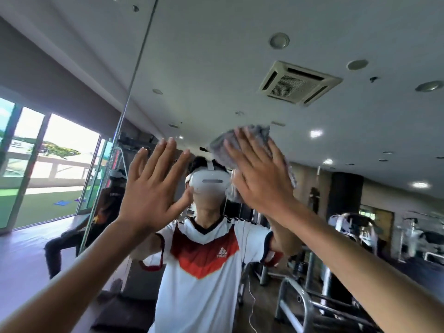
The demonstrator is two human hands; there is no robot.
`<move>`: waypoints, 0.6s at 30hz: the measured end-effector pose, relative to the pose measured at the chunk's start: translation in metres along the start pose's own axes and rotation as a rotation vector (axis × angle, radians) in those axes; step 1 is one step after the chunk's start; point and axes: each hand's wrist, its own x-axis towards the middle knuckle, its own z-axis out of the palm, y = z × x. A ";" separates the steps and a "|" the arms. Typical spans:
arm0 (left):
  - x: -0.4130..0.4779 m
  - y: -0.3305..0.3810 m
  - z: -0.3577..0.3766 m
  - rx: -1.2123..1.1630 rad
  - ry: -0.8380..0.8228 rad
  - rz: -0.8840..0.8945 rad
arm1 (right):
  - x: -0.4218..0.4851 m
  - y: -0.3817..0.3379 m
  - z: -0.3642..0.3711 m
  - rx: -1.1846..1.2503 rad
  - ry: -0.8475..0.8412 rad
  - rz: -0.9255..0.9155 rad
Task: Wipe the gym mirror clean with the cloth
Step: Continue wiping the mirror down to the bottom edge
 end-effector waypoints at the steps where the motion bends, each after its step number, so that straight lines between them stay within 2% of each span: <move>1: 0.000 0.000 -0.002 0.003 -0.009 -0.004 | -0.020 0.000 -0.001 -0.015 -0.044 -0.153; 3: 0.006 -0.001 -0.006 0.012 -0.022 -0.009 | -0.034 0.030 -0.007 -0.002 -0.098 -0.341; 4: 0.011 -0.003 -0.009 0.019 -0.020 0.003 | -0.028 0.050 -0.009 0.011 -0.099 -0.336; 5: 0.018 -0.005 -0.011 0.024 -0.013 0.023 | -0.015 0.069 -0.011 0.024 -0.092 -0.274; 7: 0.035 -0.011 -0.012 0.029 0.004 0.048 | 0.024 0.100 -0.015 0.063 -0.066 -0.031; 9: 0.055 -0.016 -0.012 0.010 0.015 0.030 | 0.061 0.099 -0.016 0.059 -0.019 0.216; 11: 0.075 -0.019 -0.011 -0.031 0.019 0.012 | 0.081 0.077 -0.011 0.040 0.058 0.332; 13: 0.090 -0.022 -0.011 -0.035 0.002 0.020 | 0.071 0.052 -0.006 0.060 0.060 0.237; 16: 0.105 -0.037 -0.013 -0.012 -0.038 0.029 | 0.017 0.047 -0.007 0.005 -0.042 -0.209; 18: 0.110 -0.052 -0.014 0.020 -0.054 0.038 | -0.004 0.075 -0.015 -0.008 -0.117 -0.342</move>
